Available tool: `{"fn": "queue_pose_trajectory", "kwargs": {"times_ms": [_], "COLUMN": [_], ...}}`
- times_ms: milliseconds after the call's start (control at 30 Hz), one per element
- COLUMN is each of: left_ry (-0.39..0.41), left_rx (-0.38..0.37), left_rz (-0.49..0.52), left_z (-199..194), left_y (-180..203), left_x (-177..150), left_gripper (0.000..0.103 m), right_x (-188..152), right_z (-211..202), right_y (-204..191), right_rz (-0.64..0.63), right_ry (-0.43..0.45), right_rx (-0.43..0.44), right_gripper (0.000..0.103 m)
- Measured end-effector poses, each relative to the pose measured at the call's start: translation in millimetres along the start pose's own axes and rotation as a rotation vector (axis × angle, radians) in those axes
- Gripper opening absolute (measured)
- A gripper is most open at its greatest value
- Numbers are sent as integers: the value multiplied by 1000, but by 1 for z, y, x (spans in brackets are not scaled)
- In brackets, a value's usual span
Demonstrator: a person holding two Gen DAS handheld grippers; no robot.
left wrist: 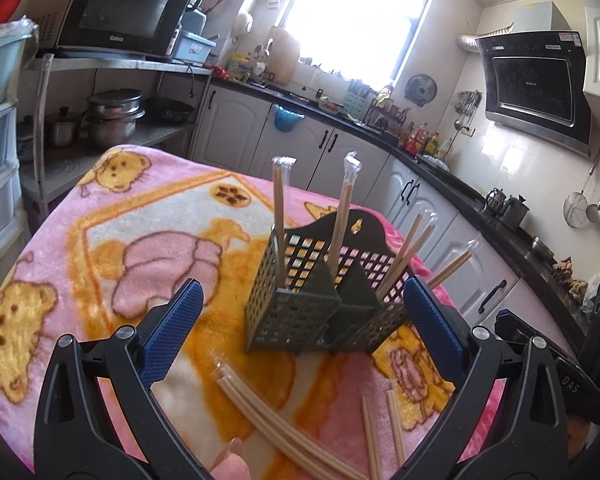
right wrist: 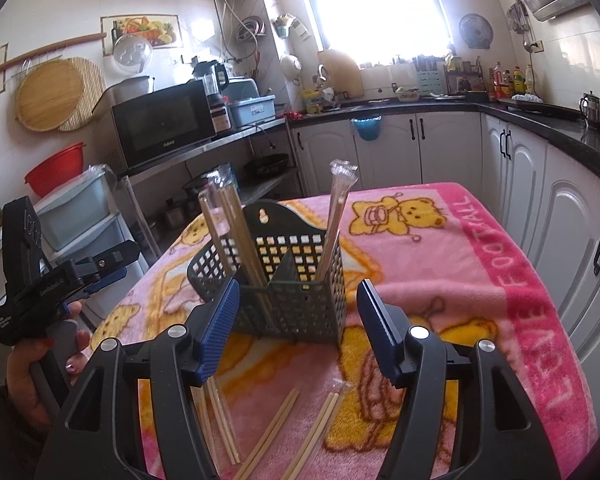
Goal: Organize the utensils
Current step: 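Move both open tools back over the wrapped chopstick bundles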
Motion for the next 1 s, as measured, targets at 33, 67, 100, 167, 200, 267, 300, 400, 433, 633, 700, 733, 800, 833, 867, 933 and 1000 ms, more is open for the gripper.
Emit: {"fn": "queue_pose_trajectory", "kwargs": {"times_ms": [33,67,100,167,200,267,300,400,433,633,700,733,800,833,867,933,1000], "left_ry": [-3,-9,-15,-24,-29,-39,-43,-62,-67,-102,-113,-119,-128,-132,-138,-151,-163], "left_rx": [2,4,9,14,16,24,25,34,36,46,48,48,49,49,47,48,48], "left_rz": [-1,-3,-5,-13,-17,-25,-28,-40,-41,-54,-55,-57,-62,-64,-65,-61,-58], "left_z": [0,0,0,0,0,1,1,2,3,6,7,8,9,10,11,12,14], "left_y": [-1,-2,-4,-8,-10,-15,-17,-23,-24,-30,-32,-33,-35,-34,-34,-33,-33], "left_x": [-2,-5,-8,-13,-16,-21,-23,-32,-35,-51,-55,-58,-63,-65,-68,-72,-77], "left_gripper": [92,92,92,92,92,92,92,92,92,92,92,92,92,92,92,92,92], "right_x": [-3,-7,-9,-16,-19,-26,-30,-38,-40,-55,-60,-62,-67,-70,-71,-77,-84], "right_z": [1,3,4,7,8,11,13,16,17,23,26,26,29,31,32,35,39], "right_y": [-1,-1,-2,-5,-5,-8,-9,-10,-10,-11,-10,-10,-11,-11,-11,-12,-12], "right_rz": [-2,-4,-6,-14,-17,-23,-27,-34,-35,-52,-53,-54,-58,-60,-62,-63,-69], "right_ry": [-9,-18,-25,-46,-54,-72,-82,-104,-111,-154,-168,-173,-190,-198,-204,-220,-240], "right_rx": [1,1,3,4,5,7,8,11,12,9,9,9,7,7,7,6,3], "right_gripper": [60,60,60,60,60,60,60,60,60,60,60,60,60,60,60,60,60]}}
Point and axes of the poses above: each gripper's, at about its wrist camera, not at the fingertips, and z roughly the way its jaws point, y to its right, x to its top, the point moved 8 cm from there along z, roughly the way its jaws point, and after that the axes turned 12 degrees about z, right-handed, at the moved point
